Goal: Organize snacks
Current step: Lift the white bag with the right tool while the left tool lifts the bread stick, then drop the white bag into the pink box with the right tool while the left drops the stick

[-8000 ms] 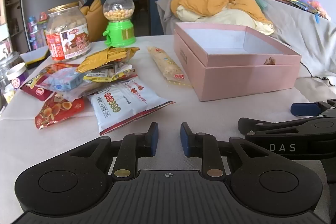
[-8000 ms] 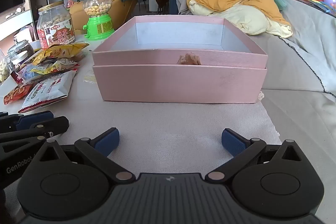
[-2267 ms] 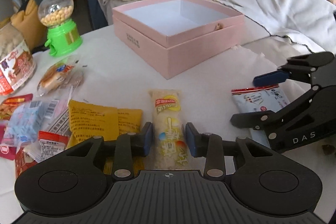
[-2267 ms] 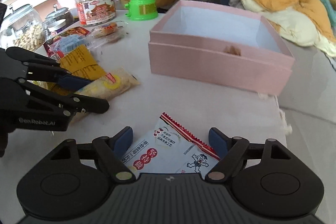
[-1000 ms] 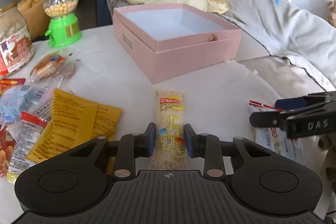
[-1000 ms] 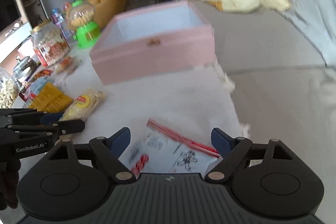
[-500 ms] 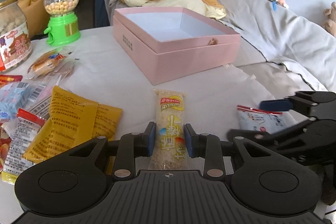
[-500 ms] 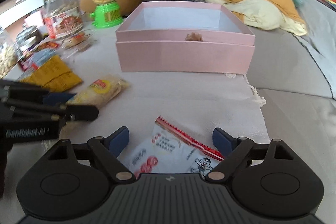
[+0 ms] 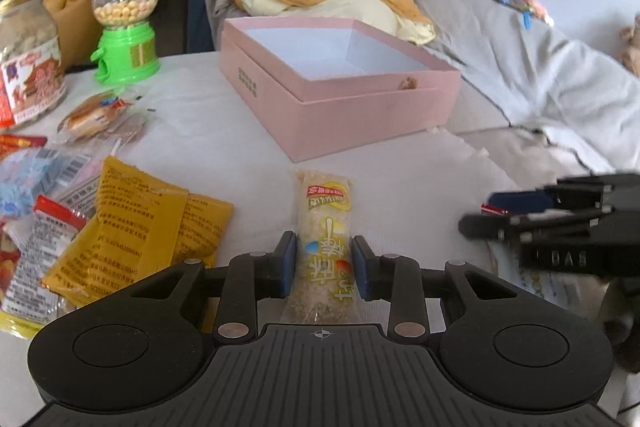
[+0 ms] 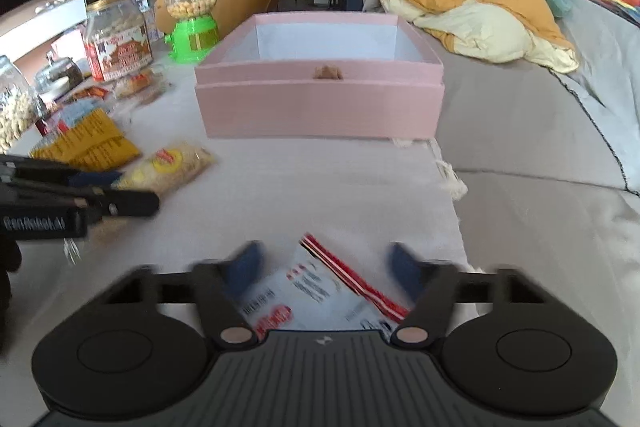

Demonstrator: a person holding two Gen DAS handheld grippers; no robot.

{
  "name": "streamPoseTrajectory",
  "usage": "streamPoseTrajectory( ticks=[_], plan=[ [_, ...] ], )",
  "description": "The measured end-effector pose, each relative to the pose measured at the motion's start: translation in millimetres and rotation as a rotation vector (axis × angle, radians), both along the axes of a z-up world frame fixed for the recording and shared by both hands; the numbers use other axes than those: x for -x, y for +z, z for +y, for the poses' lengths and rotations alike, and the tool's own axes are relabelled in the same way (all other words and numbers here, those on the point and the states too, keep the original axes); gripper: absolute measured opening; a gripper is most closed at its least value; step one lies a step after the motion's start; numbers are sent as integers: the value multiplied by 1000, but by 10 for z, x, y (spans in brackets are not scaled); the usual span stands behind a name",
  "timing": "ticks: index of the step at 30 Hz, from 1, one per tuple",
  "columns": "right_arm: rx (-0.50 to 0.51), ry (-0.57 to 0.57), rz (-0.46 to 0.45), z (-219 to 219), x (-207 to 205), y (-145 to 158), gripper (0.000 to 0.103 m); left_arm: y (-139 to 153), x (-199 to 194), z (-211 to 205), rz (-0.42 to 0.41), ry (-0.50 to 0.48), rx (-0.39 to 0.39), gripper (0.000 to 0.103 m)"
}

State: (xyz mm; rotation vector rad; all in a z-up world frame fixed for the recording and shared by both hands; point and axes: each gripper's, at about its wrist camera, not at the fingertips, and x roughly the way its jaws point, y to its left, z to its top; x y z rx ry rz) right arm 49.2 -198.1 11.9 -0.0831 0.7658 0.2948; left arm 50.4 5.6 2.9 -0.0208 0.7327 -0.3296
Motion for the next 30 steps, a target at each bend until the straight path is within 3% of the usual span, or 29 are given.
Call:
streamPoseTrajectory(
  ticks=[1,5,18,20,21,22,26,30],
  plan=[
    [-4,5,2,15,-7,14,39,0,5,-29,-3,-2,-17,34],
    [-12,26,11,6,-20,28,36,7,17,-125,-9,14,-66,34],
    [-73,19,26,-361,205,76,37,-24,60,2,-19,21,8,35],
    [-114,0,22,-457,312,195,51,-29,63,10,-22,22,13,35],
    [-118,-17,5,-495,381,260,68,-32,69,20,-24,23,16,35],
    [-116,-33,-6,-528,432,316,78,-34,72,27,-25,23,20,35],
    [-79,-64,89,-577,585,413,78,-38,67,60,-21,26,46,35],
    [-93,-62,232,-452,590,251,78,-39,65,79,-19,28,61,35]
  ],
)
